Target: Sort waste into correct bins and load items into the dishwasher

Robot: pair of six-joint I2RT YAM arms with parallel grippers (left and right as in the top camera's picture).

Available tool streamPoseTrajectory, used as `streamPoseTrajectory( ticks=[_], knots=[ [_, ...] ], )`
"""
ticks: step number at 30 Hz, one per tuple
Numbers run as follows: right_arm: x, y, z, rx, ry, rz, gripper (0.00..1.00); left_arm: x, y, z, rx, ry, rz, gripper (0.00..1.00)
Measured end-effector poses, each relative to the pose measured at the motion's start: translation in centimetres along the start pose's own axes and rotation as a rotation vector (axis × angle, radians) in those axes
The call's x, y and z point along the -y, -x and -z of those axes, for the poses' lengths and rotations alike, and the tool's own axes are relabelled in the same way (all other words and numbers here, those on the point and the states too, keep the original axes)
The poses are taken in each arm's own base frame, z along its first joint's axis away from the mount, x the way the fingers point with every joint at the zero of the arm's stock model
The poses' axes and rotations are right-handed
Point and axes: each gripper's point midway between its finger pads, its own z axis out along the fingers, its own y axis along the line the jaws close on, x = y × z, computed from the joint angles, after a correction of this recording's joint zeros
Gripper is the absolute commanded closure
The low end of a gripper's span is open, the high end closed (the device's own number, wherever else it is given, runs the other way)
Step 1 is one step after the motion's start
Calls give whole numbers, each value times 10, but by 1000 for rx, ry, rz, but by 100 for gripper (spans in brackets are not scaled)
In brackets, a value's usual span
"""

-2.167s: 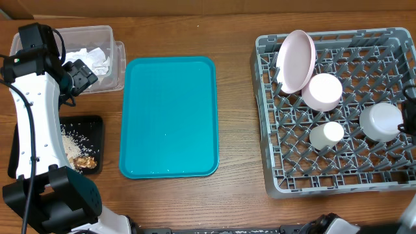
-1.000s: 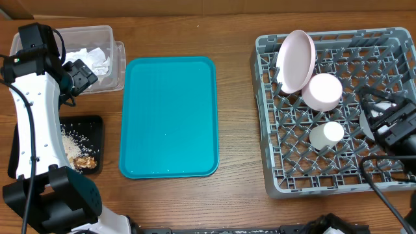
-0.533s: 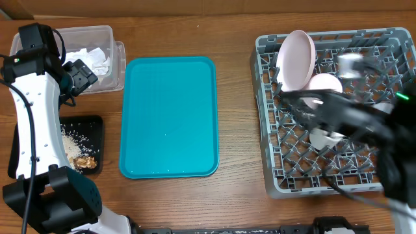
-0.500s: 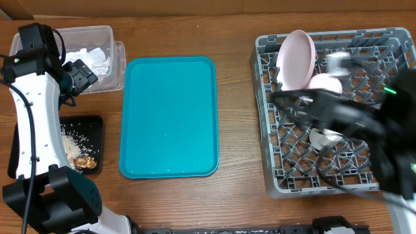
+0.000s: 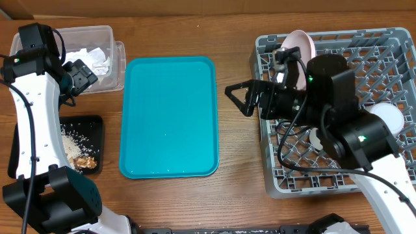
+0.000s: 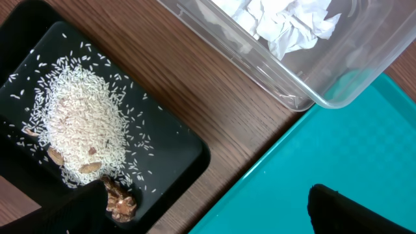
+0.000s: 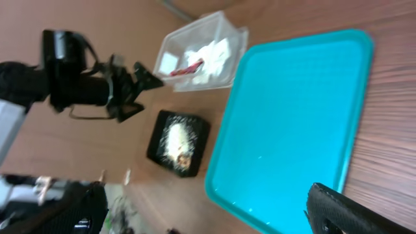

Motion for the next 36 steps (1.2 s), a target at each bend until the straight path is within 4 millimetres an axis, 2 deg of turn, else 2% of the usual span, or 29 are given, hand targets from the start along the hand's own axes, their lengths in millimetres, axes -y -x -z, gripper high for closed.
streamPoseTrajectory(
  ticks=[5,9,13,17,23,26,32,36],
  knots=[
    [16,-17,6,-48,-79,-46,0,0,0,0,0,0,0,0],
    [39,-33,10,-94,-196,-95,0,0,0,0,0,0,0,0],
    [52,-33,13,-79,-267,-93,0,0,0,0,0,0,0,0],
    [52,-29,21,-48,-283,-28,0,0,0,0,0,0,0,0],
    [36,-23,55,50,-273,117,0,0,0,0,0,0,0,0],
    [37,-25,77,97,-310,148,0,0,0,0,0,0,0,0],
    [57,-26,129,287,-394,140,0,0,0,0,0,0,0,0],
    [78,-41,151,426,-423,138,0,0,0,0,0,0,0,0]
  ],
)
